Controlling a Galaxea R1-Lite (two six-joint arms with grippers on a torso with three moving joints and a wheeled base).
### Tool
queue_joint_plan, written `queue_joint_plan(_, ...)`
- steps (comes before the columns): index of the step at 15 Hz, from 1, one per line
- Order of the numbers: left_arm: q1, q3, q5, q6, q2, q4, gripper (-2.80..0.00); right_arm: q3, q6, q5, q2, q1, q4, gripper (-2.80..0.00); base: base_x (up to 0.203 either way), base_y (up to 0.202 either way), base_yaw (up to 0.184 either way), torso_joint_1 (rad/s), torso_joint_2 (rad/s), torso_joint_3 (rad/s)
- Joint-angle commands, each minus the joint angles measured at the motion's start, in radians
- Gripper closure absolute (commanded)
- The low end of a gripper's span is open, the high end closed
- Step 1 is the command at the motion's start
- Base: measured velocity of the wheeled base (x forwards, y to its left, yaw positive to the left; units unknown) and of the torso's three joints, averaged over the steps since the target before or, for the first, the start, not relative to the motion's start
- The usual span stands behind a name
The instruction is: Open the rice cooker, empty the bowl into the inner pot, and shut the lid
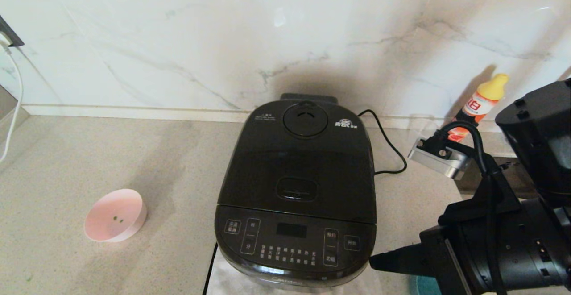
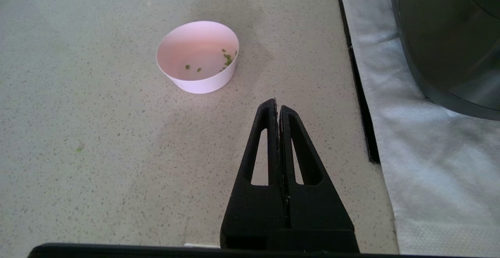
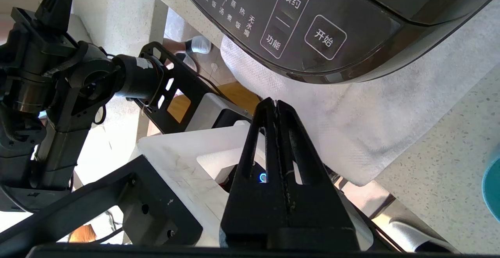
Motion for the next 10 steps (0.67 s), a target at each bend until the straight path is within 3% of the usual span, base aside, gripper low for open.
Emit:
queue_joint_plan(1,0.000,0.009,0.000,0.000,0.001,-0.001,0.00,0.003,0.004,0.001,0.003,-0.001,0.002,0.00,0.000,0.000,0.000,0.000,0.00,0.000)
queue_joint_plan(10,0.000,0.009,0.000,0.000,0.001,-0.001,0.00,0.019,0.002,-0.005,0.042,-0.009,-0.086,0.00,0.000,0.000,0.000,0.000,0.00,0.000)
